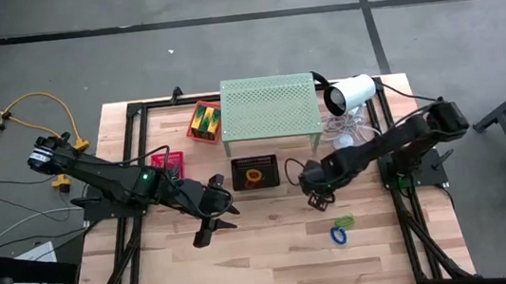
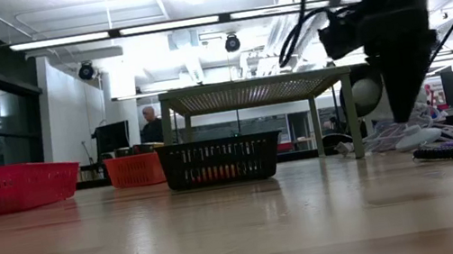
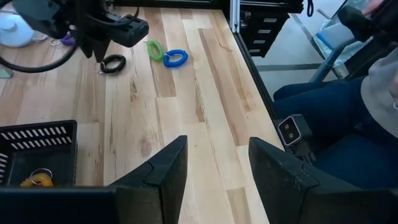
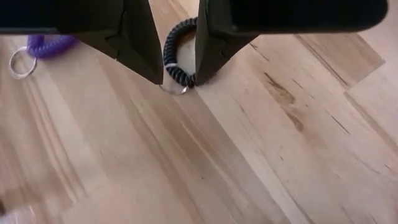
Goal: Pick & Place Office Desk Supplies
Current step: Put the black spring rubber band into the black bin on the shelf
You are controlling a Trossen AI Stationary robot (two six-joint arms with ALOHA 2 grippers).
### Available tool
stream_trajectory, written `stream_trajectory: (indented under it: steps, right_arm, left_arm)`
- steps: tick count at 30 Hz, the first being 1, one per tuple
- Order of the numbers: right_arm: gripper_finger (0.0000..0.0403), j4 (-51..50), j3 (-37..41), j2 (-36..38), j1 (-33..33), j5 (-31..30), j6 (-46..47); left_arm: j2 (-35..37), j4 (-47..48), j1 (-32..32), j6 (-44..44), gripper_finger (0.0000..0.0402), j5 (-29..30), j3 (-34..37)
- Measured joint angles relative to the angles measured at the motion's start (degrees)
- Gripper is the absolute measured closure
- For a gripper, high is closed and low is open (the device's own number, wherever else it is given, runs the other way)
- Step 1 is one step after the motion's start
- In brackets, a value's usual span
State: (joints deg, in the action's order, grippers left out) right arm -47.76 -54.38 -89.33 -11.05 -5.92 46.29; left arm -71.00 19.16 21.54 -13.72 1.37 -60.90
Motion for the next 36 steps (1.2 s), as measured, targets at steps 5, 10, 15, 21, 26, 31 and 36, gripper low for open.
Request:
stream_trajectory:
  steps: [5, 10, 15, 21, 26, 31, 36]
  right_arm:
    - [0.0321, -0.43, 2.28, 0.28, -2.18, -1.62, 7.66]
    - [0.0321, -0.24, 3.31, 0.28, -2.60, -1.51, 13.36]
    - [0.0321, -0.07, 3.31, 0.28, -2.58, -1.65, 17.28]
    - [0.0321, 0.45, 3.31, 0.28, -2.58, -2.55, 23.75]
    - [0.0321, 0.42, 3.31, 0.26, -2.58, -3.35, 31.53]
    - [0.0321, -0.03, 3.34, 0.26, -2.58, -3.38, 37.91]
    - [0.0321, -0.15, 3.34, 0.21, -2.58, -3.37, 41.81]
  left_arm:
    - [0.00, 0.00, 0.00, 0.00, 0.0236, -0.02, 0.00]
    - [0.00, 0.00, 0.00, 0.02, 0.0236, 0.00, 0.00]
    - [0.00, 0.02, 0.00, 0.00, 0.0236, 0.00, 0.00]
    - [0.00, 0.02, 0.00, 0.00, 0.0236, 0.00, 0.00]
    - [0.00, 0.00, 0.01, 0.00, 0.0236, 0.00, 0.00]
    - [0.00, 0.02, 0.00, 0.00, 0.0236, 0.00, 0.00]
    - [0.00, 0.00, 0.00, 0.00, 0.0236, 0.00, 0.00]
